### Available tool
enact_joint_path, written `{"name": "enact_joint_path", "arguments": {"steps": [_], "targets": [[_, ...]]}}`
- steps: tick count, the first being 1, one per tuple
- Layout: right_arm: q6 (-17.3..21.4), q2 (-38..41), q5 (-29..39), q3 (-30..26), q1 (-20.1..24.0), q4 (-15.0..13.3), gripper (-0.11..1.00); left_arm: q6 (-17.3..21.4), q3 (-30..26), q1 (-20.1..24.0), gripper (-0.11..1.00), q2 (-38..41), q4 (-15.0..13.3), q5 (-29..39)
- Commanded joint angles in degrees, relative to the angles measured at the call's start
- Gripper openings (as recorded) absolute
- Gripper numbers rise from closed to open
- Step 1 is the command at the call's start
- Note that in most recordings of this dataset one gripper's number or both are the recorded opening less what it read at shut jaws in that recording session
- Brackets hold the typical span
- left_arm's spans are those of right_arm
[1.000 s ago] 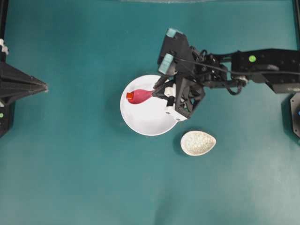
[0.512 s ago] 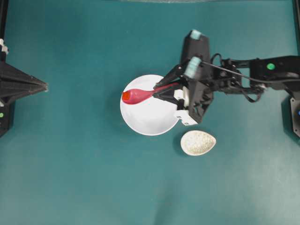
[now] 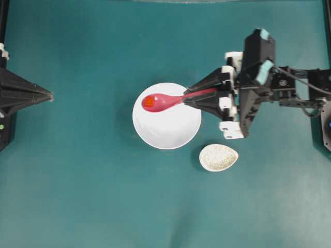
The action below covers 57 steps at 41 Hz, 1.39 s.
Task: Grip the spoon and scoop the red block from the bowl with right arm.
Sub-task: 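Raise the spoon holding the red cube up out of the bowl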
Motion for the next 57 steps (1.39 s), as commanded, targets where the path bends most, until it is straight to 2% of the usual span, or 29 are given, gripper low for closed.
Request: {"name": "enact_joint_path", "arguments": {"steps": [1,13,36,57], "targets": [[0.0,-2.64,-1.41,0.44,0.18,0.18,0.25,-0.09,-0.88,-0.09,0.0,0.62,0.18,-0.26],[0.0,-5.89,-4.39,3.43,0.18,1.14,0.25,-0.26,-0.88,-0.09,0.0,0.62,0.18,-0.18],[0.09,-6.94,-8.7,4.22,0.62,4.22,0.25,-0.7,-0.88,-0.09,0.0,0.62,0.18,-0.18],[0.18,-8.61,-9.05,5.54,0.88,4.39,0.25,-0.79,-0.88,-0.09,0.0,0.62,0.18,0.18]]}}
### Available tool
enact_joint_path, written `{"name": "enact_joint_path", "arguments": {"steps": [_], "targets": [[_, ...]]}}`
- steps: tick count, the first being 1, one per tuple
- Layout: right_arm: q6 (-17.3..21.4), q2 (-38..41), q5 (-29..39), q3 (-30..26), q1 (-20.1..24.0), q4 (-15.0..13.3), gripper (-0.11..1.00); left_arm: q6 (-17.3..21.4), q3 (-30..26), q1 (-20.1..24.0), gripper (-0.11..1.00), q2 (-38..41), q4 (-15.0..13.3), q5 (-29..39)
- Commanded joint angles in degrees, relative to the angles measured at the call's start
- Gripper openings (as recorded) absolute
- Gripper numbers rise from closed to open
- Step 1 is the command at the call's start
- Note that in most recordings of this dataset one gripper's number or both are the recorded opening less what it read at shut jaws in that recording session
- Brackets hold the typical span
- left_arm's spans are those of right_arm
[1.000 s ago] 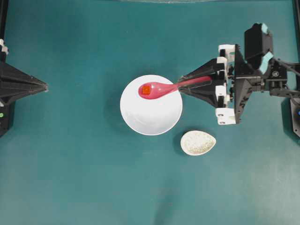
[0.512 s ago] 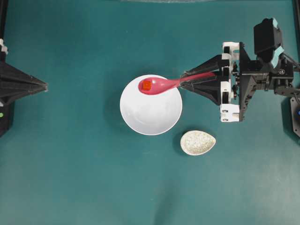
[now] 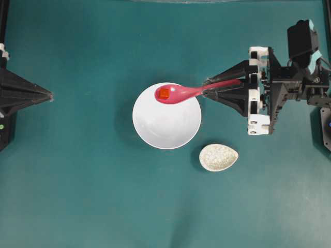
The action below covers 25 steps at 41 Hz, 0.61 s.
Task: Grip the spoon and scoop the red block from the bowl with right arm.
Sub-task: 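Raise the spoon holding the red cube up out of the bowl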
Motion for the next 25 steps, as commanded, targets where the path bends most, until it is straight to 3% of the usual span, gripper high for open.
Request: {"name": "enact_joint_path", "arguments": {"steps": [1,25], "targets": [[0.0,-0.97,-0.7,-0.44,0.09,0.26,0.25,-0.09,-0.88,-0.09,0.0,0.62,0.18,-0.26],[-0.09,-0.97,-1.85,-0.26,0.09,0.26,0.25,-0.26,-0.88,-0.09,0.0,0.53,0.18,-0.53]]}}
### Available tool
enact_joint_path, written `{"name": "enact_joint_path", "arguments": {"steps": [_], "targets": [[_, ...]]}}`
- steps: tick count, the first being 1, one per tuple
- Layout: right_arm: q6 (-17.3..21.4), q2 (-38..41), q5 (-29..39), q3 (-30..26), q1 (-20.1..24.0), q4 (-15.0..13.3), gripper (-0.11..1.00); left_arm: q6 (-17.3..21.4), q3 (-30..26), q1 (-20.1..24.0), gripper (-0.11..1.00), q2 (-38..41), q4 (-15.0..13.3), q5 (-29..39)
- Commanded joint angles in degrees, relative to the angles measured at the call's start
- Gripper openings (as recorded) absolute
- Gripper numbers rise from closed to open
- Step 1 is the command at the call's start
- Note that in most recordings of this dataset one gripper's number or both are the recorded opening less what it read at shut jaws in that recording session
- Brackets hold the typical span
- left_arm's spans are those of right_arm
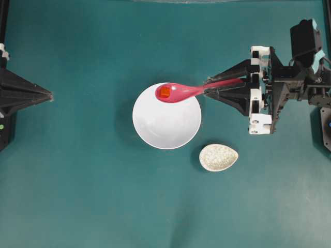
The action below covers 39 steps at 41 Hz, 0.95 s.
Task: Grip the spoon and scoop the red block from the bowl with right arm.
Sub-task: 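Raise the spoon holding the red cube up out of the bowl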
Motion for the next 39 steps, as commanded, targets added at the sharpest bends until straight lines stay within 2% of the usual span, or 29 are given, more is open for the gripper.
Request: {"name": "enact_joint_path", "arguments": {"steps": [1,39], "targets": [[-0.09,-0.79,-0.7,-0.62,0.18,0.09,0.25,-0.09,-0.88,0.0,0.0,0.53,0.18,-0.44],[-0.09,-0.26,-3.16,0.35,0.18,0.18,0.23,-0.09,-0.88,-0.09,0.0,0.62,0.18,-0.26]]}}
